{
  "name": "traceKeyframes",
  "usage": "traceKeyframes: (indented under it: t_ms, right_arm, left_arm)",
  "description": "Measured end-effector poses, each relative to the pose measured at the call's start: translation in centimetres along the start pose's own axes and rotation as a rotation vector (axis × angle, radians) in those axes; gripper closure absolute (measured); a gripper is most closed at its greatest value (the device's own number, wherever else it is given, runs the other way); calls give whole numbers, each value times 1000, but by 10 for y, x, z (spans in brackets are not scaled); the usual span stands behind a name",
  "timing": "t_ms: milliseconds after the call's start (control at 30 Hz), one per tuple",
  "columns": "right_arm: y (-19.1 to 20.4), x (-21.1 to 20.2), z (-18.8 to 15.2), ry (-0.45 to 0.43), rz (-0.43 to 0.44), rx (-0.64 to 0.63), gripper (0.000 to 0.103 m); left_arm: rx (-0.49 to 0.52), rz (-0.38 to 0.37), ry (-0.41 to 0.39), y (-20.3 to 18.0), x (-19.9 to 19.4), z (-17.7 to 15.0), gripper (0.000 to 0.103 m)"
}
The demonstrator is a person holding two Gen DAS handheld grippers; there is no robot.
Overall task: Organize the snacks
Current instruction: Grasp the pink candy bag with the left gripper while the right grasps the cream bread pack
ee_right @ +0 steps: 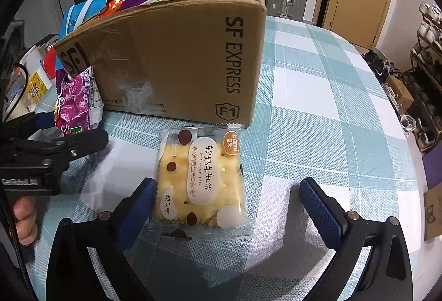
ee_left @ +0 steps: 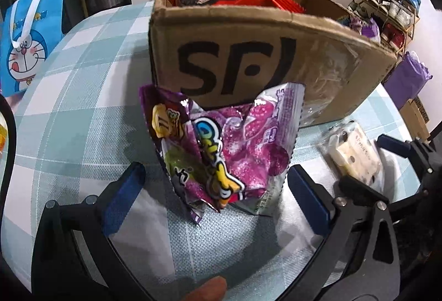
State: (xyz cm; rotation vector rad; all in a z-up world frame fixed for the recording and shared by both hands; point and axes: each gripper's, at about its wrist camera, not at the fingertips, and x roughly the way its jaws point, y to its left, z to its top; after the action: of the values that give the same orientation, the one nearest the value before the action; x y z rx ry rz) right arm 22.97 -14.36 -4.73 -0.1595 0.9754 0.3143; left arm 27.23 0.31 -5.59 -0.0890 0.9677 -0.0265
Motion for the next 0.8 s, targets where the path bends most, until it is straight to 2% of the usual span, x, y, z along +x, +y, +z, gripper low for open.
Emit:
traceKeyframes:
  t_ms: [133,467,500,567,600,667,800]
  right_arm:
    - [0,0,0,0,-1,-1,1]
    - [-2,-1,0,-7,9,3,1]
    - [-2,-2,0,-12,15,4,3]
    - [-1,-7,-1,-33,34,-6,18]
    - [1,-9,-1,-38,32,-15,22]
    - [3,-13,-3,-51,31,-30,44]
    - [1,-18,-7,-59,73,-13,44]
  left_arm:
    - [63,50,-1,-10,6,-3,0]
    - [57,47,-5,-11,7,-2,0]
    - [57,47,-6,-11,7,-2,0]
    - [57,47,-5,-11,8,-2,0]
    - [57,47,-5,-11,7,-2,0]
    - [57,47,-5,-11,7,-2,0]
    - [57,47,-6,-10,7,-3,0]
